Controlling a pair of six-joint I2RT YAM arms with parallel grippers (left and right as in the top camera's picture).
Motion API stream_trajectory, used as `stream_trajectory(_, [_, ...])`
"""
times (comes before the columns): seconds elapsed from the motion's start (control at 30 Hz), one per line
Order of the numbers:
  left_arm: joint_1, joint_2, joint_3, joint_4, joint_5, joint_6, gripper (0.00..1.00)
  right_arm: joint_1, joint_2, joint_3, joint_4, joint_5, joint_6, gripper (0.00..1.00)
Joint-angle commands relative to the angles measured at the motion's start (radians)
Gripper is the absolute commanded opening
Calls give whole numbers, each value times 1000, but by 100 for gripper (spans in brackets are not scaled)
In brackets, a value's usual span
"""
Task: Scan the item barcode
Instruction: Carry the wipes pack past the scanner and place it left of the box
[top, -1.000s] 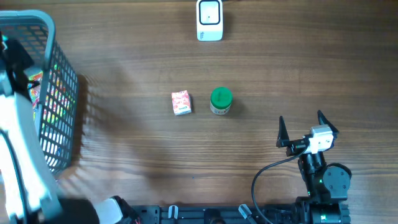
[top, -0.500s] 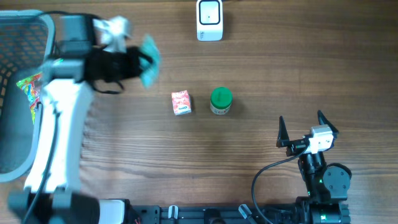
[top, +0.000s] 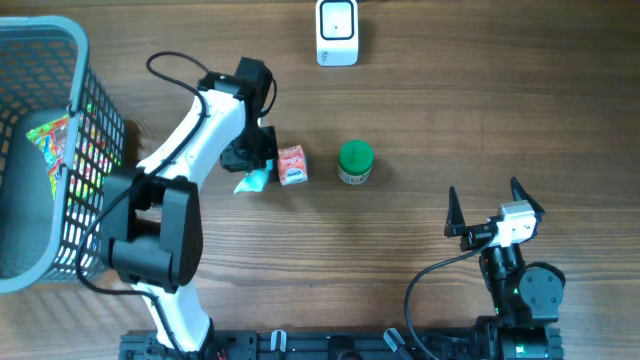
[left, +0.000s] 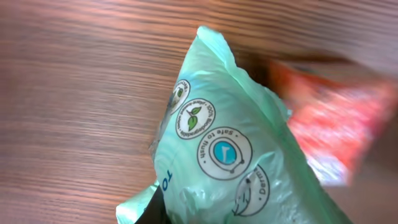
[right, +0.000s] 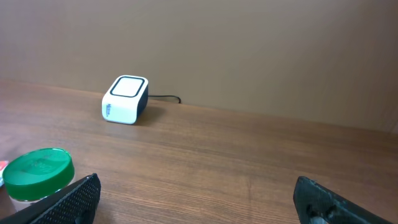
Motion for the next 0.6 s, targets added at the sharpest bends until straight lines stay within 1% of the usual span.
stream_trajectory(0.0, [-5,7,-35,27,-89,-133,19,3,-3,-1,3,14,-6,100])
stream_trajectory(0.03, [-5,6,-35,30,-90,-132,19,3,-3,-1,3,14,-6,100])
stream_trajectory(0.07, [-4,3,-34,30,-90,-132,23,3,-3,-1,3,14,-6,100])
stream_trajectory(0.1, [-4,-1,-34,30,-90,-131,40,3,-3,-1,3,13,-6,100])
stream_trajectory(0.13, [-4,-9,-32,29,-94,-131,74,3,-3,-1,3,14,-5,100])
stream_trajectory(0.17, [-4,-20,-31,29,-98,-132,100,3,-3,-1,3,13,-6,100])
stream_trajectory(0.33, [17,-140,24,-4,-138,-132,100,3,-3,-1,3,14,-6,100])
stream_trajectory(0.43, [40,-270,73,-15,-235,-134,100,3,-3,-1,3,13,-5,100])
stream_trajectory(0.5, [69,-374,97,13,-302,-137,100,3,-3,-1,3,14,-6,100])
stream_trajectory(0.57, [107,-475,99,84,-335,-136,100,3,-3,-1,3,14,-6,100])
